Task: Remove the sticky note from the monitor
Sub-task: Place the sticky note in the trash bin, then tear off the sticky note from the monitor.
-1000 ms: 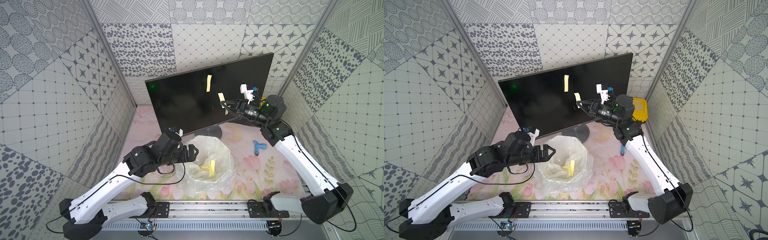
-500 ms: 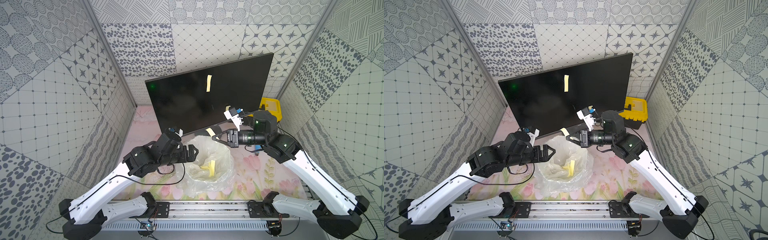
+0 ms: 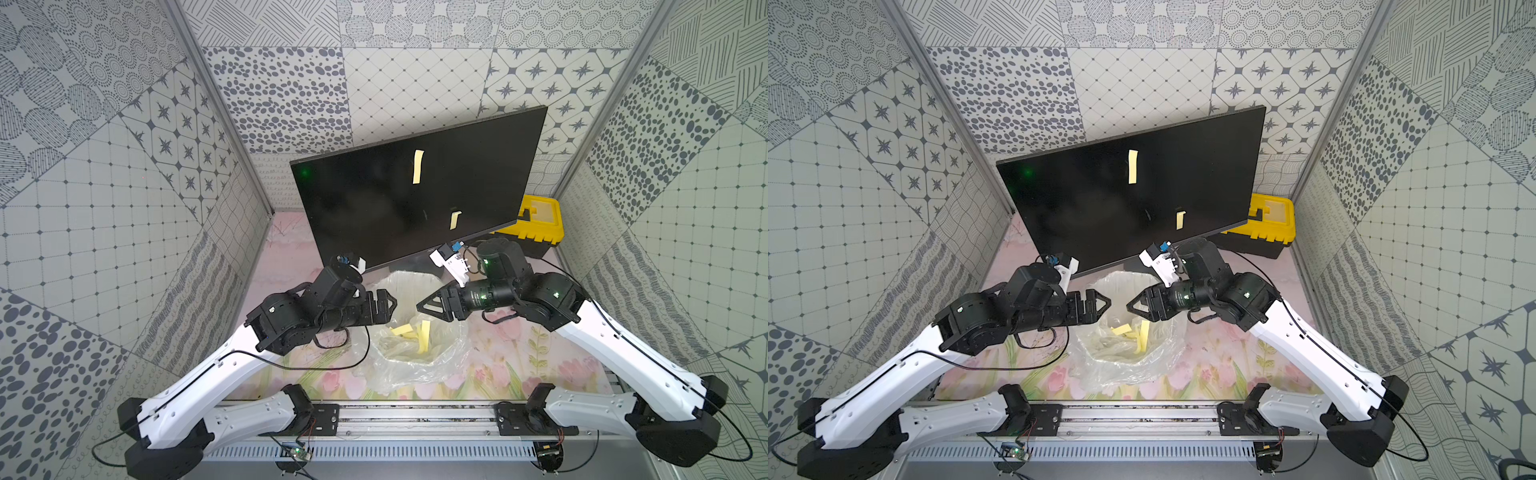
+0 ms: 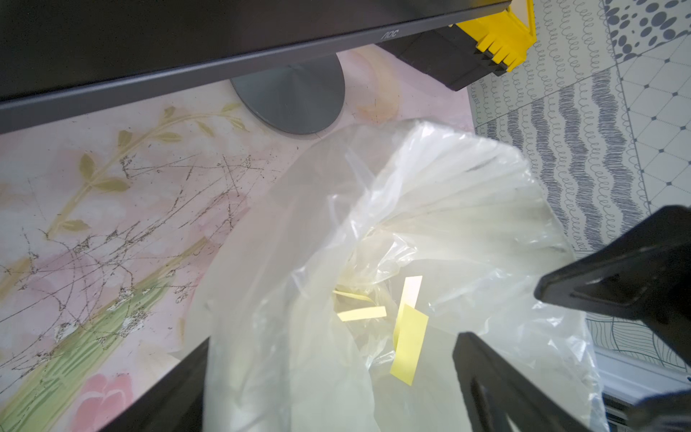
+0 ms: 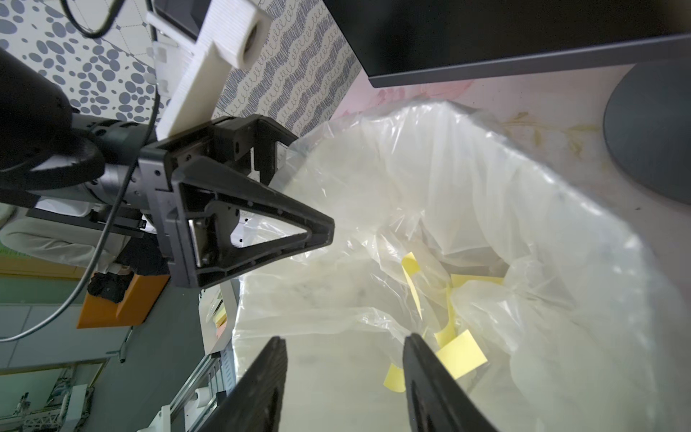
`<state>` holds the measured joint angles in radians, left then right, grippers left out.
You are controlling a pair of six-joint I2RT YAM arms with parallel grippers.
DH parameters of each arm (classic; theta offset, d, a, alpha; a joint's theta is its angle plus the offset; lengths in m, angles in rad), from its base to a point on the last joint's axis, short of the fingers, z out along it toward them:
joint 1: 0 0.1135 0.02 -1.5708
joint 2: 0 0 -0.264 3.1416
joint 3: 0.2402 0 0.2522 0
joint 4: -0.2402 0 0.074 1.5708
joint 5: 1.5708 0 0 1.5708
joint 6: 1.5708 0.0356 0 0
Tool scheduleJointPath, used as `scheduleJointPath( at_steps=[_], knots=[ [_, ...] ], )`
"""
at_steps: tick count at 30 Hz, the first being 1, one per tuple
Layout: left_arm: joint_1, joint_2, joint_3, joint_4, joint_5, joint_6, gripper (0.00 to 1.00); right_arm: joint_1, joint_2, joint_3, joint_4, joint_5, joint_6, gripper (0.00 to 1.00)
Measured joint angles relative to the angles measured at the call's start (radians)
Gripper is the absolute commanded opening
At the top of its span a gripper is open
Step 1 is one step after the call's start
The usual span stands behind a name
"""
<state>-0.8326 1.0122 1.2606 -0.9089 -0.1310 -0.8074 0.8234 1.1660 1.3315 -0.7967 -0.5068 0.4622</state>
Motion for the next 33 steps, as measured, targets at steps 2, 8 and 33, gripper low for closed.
scheduleJointPath(
  at_steps=[2, 8, 33],
  knots=[
    [-0.001, 0.0, 0.0, 0.0, 0.0, 0.0, 0.99, 0.0, 0.0, 0.002, -0.005, 0.006, -0.002, 0.61],
    [-0.002, 0.0, 0.0, 0.0, 0.0, 0.0, 0.99, -0.013, 0.01, 0.079, -0.007, 0.017, -0.004, 0.71],
    [-0.003, 0.025, 0.0, 0.0, 0.001, 0.0, 0.99, -0.391, 0.257, 0.092, 0.862, -0.174, 0.528, 0.86]
  ],
)
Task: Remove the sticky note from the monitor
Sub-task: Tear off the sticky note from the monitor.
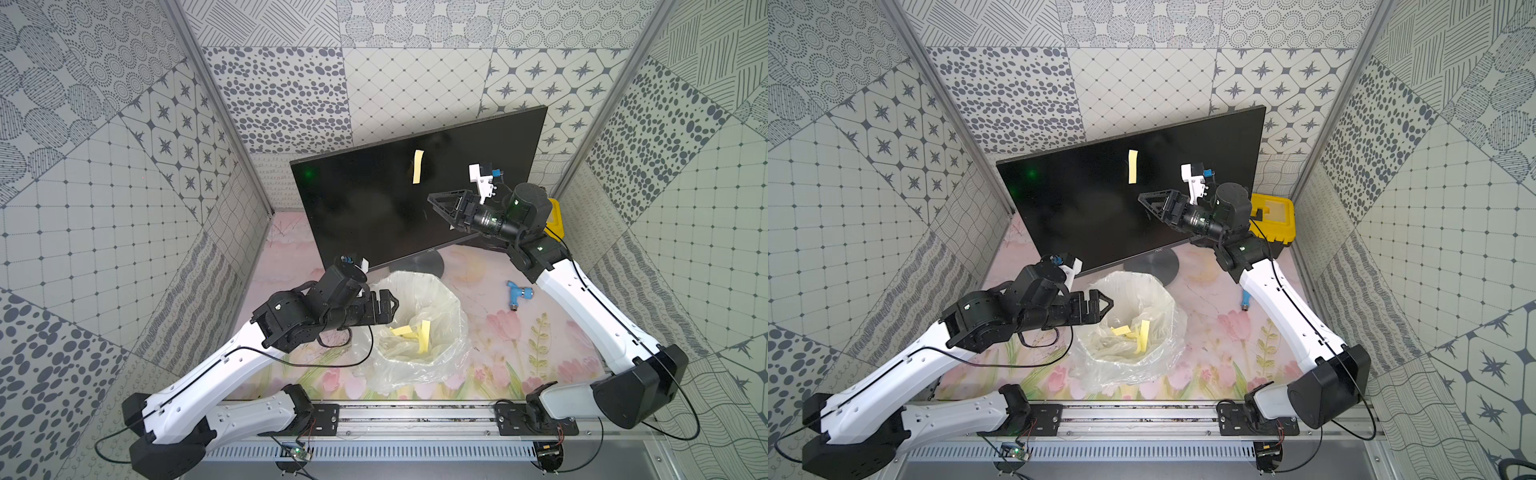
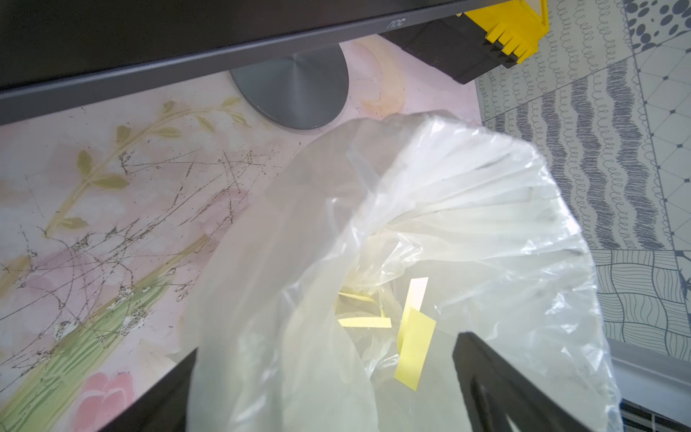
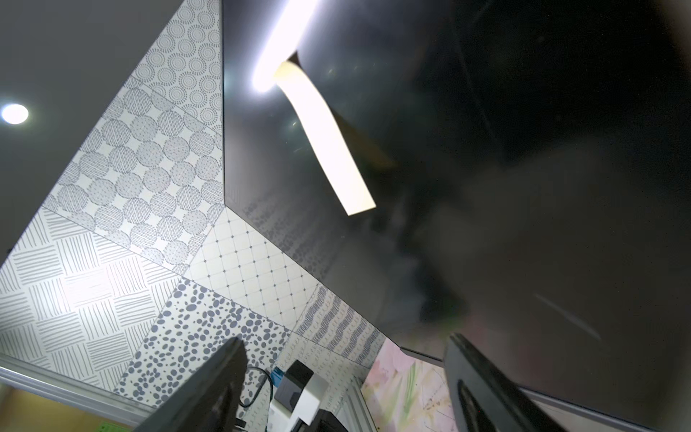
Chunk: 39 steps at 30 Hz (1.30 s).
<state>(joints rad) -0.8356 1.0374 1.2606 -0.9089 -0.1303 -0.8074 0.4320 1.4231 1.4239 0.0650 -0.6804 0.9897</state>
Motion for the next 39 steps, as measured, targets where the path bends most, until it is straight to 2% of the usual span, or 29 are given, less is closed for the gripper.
scheduleJointPath(
  at_steps=[11, 28, 34, 39],
  knots=[
    [-0.001, 0.002, 0.0, 0.0, 0.0, 0.0, 0.99, -0.003, 0.152, 0.061, 0.158, -0.027, 0.124, 0.8],
    [-0.002, 0.002, 0.0, 0.0, 0.001, 0.0, 0.99, -0.002, 0.22, 0.188, 0.198, -0.066, 0.155, 0.7],
    [-0.002, 0.002, 0.0, 0.0, 0.001, 0.0, 0.99, -0.003, 0.231, 0.215, 0.198, -0.071, 0.158, 0.59],
    [-0.002, 0.002, 0.0, 0.0, 0.001, 0.0, 0.99, -0.003, 0.231, 0.215, 0.193, -0.074, 0.159, 0.4]
  ],
)
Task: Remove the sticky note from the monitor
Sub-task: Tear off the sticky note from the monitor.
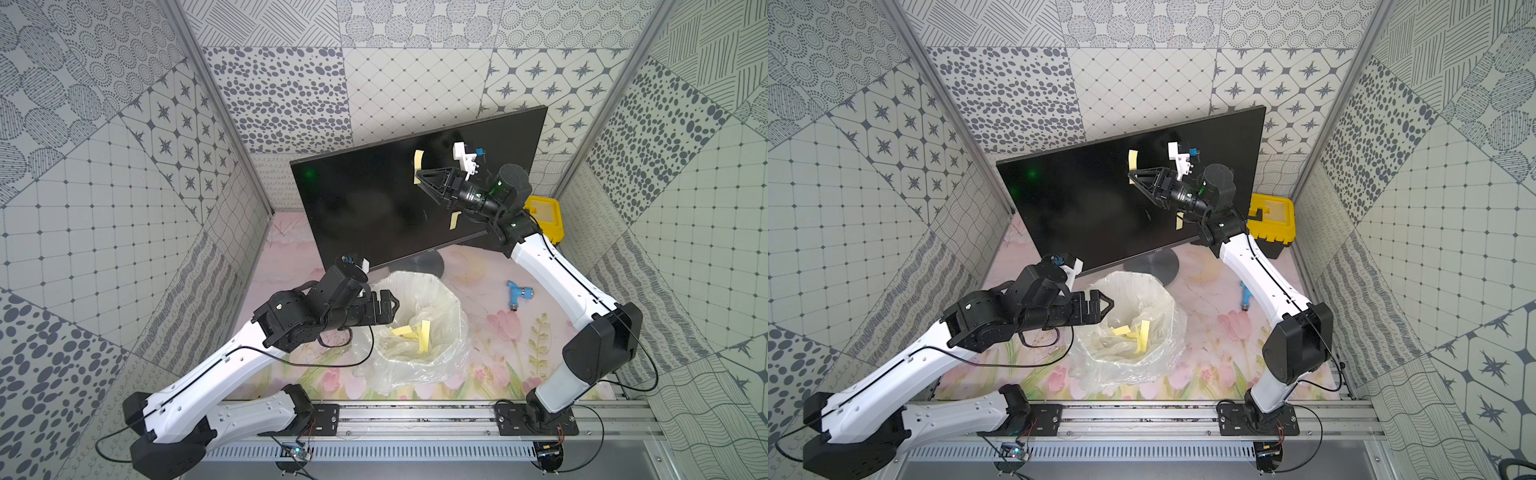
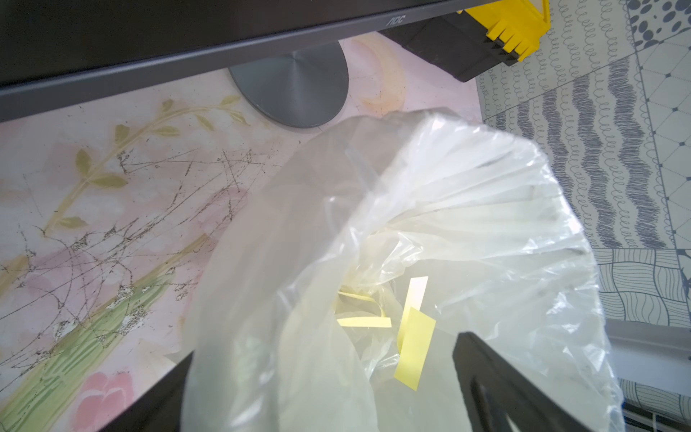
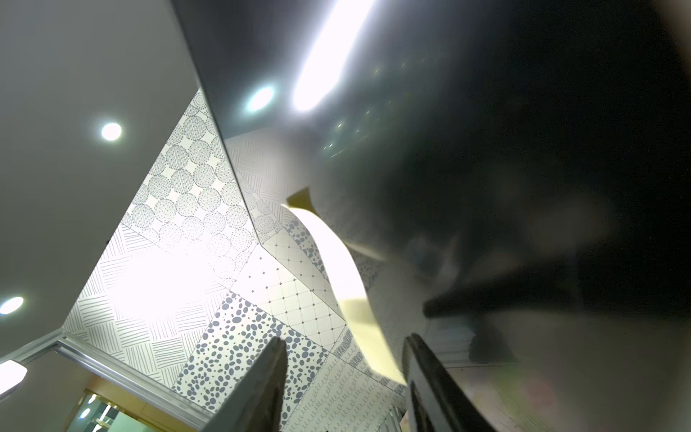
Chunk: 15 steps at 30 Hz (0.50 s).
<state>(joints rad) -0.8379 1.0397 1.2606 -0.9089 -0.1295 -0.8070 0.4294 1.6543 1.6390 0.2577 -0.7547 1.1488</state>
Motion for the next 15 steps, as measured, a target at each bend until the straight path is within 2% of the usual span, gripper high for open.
scheduleJointPath(
  at_steps=[3, 7, 15],
  knots=[
    [0.0, 0.0, 0.0, 0.0, 0.0, 0.0, 0.99, 0.0, 0.0, 0.0, -0.002, -0.003, 0.002, 0.26],
    [0.0, 0.0, 0.0, 0.0, 0.0, 0.0, 0.99, 0.0, 0.0, -0.002, -0.006, -0.005, -0.007, 0.0],
    [-0.001, -0.002, 0.0, 0.0, 0.0, 0.0, 0.99, 0.0, -0.025, -0.025, -0.034, -0.005, -0.016, 0.0]
  ],
)
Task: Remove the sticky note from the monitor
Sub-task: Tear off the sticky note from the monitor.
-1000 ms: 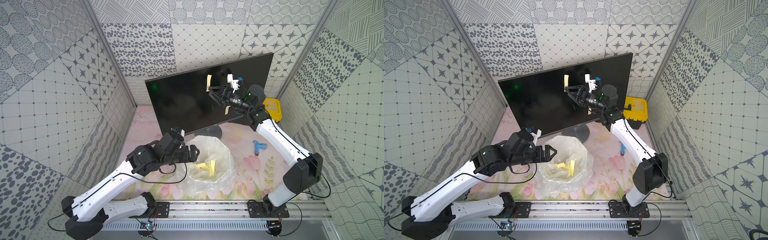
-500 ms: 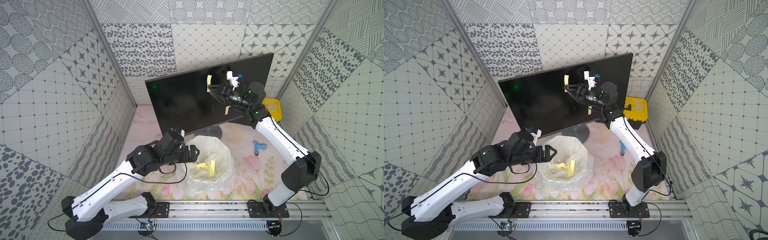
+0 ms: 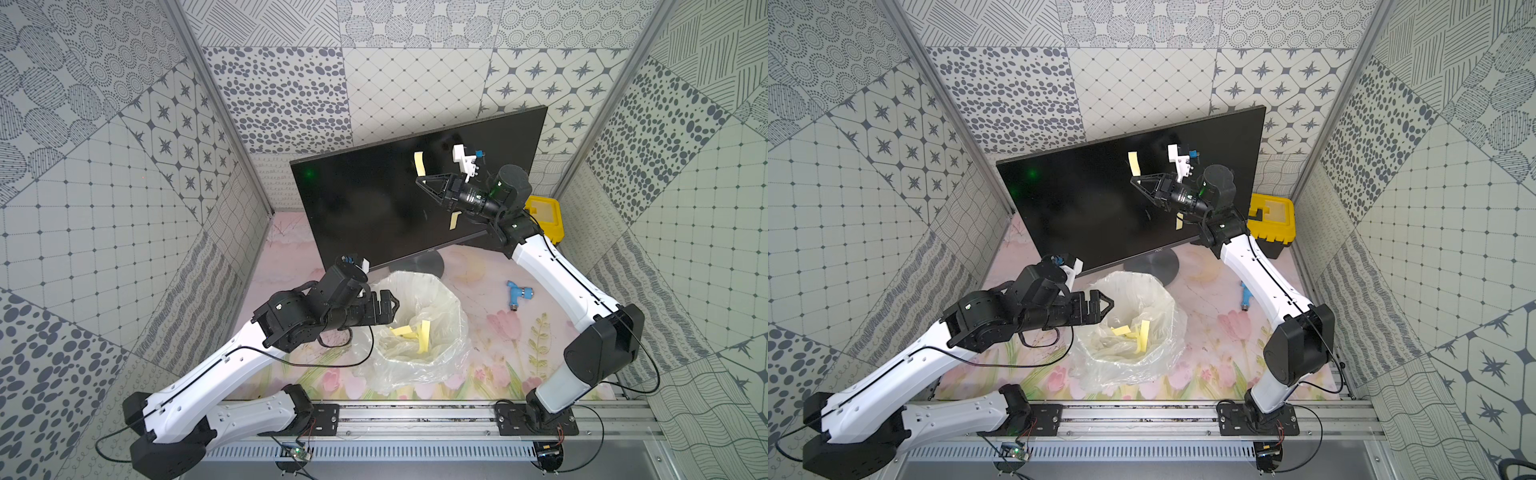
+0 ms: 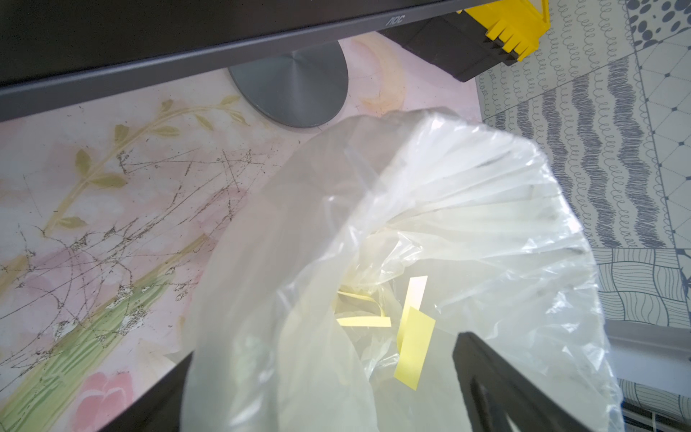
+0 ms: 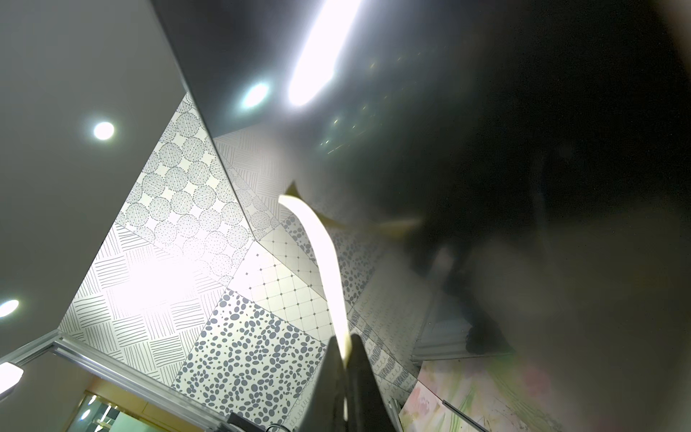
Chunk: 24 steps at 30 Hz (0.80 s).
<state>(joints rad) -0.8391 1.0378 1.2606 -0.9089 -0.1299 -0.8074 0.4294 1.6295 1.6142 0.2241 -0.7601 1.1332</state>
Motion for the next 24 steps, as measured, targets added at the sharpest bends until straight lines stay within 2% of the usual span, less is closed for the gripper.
scheduleJointPath(
  at_steps=[11, 17, 24],
  knots=[
    [-0.003, -0.006, 0.0, 0.0, 0.0, 0.0, 0.99, 0.005, -0.171, -0.141, -0.067, -0.023, -0.042, 0.0],
    [-0.005, -0.01, 0.0, 0.0, 0.0, 0.0, 0.99, 0.055, -0.325, -0.216, -0.253, -0.044, -0.169, 0.0],
    [-0.006, -0.01, 0.0, 0.0, 0.0, 0.0, 0.99, 0.183, -0.465, -0.296, -0.538, -0.042, -0.37, 0.0]
  ],
)
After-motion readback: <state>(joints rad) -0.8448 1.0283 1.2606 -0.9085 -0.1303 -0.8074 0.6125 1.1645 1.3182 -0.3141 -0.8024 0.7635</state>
